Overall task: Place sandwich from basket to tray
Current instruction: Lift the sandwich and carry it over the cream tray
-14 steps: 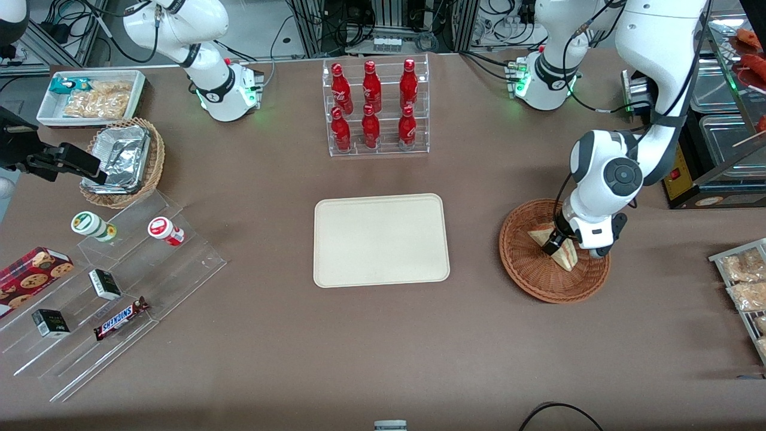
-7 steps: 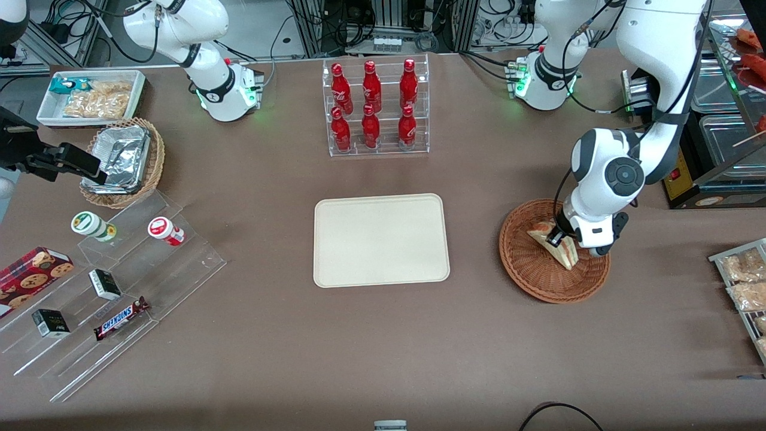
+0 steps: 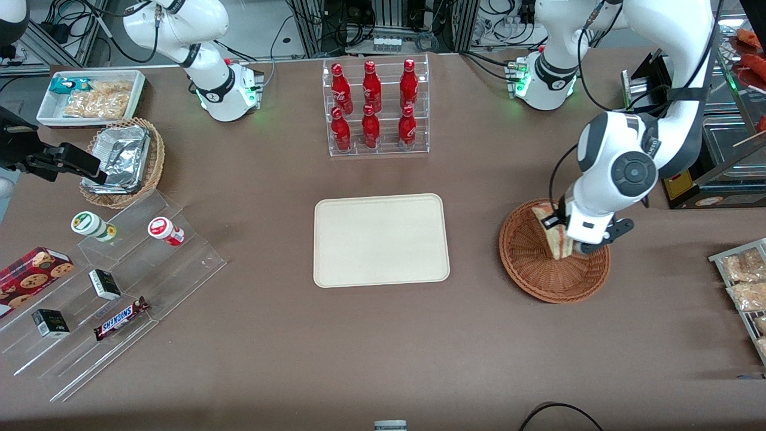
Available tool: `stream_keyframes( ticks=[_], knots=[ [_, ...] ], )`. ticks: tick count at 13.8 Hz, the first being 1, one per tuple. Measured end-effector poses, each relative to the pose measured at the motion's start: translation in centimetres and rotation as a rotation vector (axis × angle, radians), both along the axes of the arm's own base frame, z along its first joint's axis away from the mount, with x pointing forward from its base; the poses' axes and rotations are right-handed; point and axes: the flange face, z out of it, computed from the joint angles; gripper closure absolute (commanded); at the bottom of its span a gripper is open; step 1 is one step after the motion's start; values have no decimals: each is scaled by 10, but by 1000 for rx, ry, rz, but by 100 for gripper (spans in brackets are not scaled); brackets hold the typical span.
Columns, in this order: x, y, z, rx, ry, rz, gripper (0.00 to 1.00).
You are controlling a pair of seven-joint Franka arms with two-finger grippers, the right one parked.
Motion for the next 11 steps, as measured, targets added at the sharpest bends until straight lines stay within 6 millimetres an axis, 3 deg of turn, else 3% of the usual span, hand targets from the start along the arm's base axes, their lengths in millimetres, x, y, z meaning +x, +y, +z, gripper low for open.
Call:
stream_keyframes(
  ticks=[4, 8, 11],
  knots=[
    [-1, -106, -13, -26, 17, -193, 95],
    [-4, -207, -35, -39, 6, -219, 96],
    [-5, -270, -46, -48, -22, -197, 96]
  ],
)
